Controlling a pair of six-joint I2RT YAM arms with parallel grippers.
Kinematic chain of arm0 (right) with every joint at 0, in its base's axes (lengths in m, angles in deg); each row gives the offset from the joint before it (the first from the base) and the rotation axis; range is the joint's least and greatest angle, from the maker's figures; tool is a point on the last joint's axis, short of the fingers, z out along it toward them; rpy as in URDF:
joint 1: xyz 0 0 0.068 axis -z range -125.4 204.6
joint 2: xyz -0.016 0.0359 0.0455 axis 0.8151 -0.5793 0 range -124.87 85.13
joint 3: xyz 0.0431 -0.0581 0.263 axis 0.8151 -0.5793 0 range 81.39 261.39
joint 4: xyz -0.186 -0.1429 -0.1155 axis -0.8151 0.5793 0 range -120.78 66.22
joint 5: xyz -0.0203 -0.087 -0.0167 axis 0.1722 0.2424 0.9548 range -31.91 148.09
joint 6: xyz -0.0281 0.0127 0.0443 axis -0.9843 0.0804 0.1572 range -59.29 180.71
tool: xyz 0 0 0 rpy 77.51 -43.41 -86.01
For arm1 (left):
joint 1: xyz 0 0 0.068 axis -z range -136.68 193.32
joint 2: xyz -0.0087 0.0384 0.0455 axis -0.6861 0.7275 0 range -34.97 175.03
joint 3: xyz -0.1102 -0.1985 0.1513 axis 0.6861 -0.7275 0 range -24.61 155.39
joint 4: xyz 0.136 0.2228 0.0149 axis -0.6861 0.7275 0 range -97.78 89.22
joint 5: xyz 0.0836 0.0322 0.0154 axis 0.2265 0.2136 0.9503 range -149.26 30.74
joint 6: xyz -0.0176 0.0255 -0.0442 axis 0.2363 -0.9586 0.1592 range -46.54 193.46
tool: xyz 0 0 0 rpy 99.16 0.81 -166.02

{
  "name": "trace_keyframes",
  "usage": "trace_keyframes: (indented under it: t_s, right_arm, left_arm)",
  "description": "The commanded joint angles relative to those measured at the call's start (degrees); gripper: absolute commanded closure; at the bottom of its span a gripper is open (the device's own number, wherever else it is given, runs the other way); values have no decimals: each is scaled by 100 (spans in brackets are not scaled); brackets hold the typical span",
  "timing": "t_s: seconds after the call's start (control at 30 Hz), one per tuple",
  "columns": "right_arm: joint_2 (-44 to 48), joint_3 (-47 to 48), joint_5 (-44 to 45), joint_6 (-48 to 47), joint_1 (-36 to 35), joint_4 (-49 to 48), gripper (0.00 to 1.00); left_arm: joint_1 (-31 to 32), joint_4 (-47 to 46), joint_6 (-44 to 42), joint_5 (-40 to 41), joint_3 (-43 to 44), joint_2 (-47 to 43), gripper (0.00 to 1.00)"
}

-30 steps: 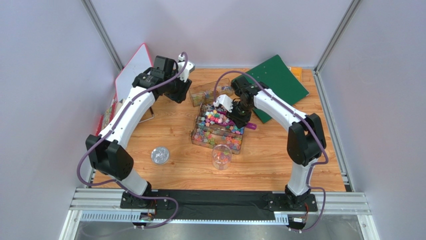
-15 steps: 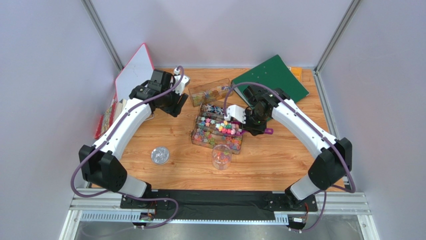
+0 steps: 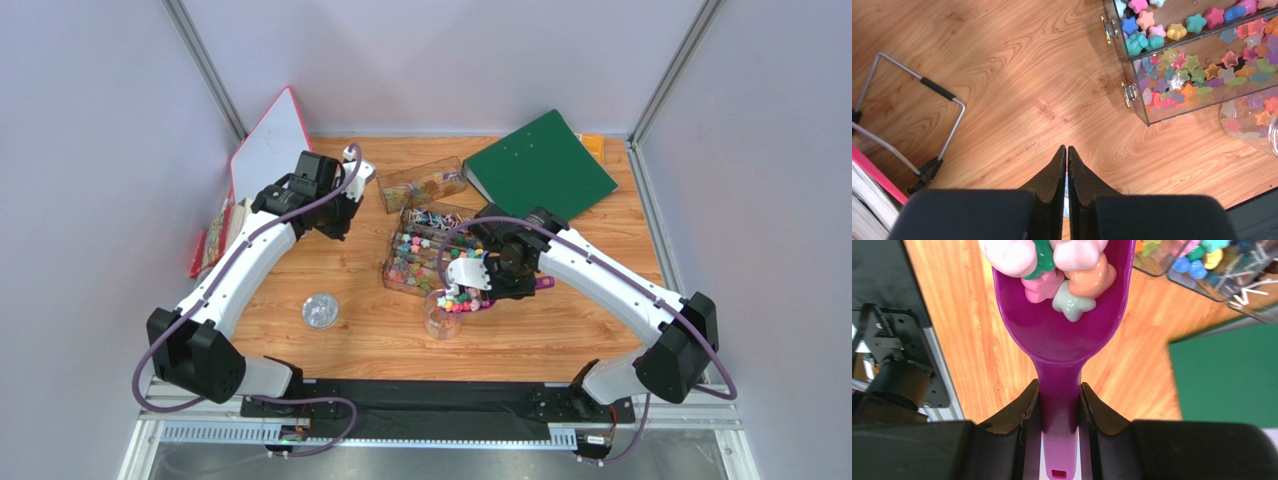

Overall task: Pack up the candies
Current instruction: Place the fake candies in the packing bottle.

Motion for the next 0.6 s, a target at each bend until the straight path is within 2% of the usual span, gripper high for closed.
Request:
trace_keyframes:
  t_s: [0.0,0.23,0.57]
  right_arm:
    - [-217,497,799,270,-344,666,100]
    - [-411,621,1739,446,-749,956,100]
    - [-437,550,2312,499,-1022,1123,100]
  left_arm:
    - [-30,-149,119,-6,-56,-469,92]
    - [-109,-272,206,3,-197,-698,92]
    - [-136,-342,268,-120,-197,-820,92]
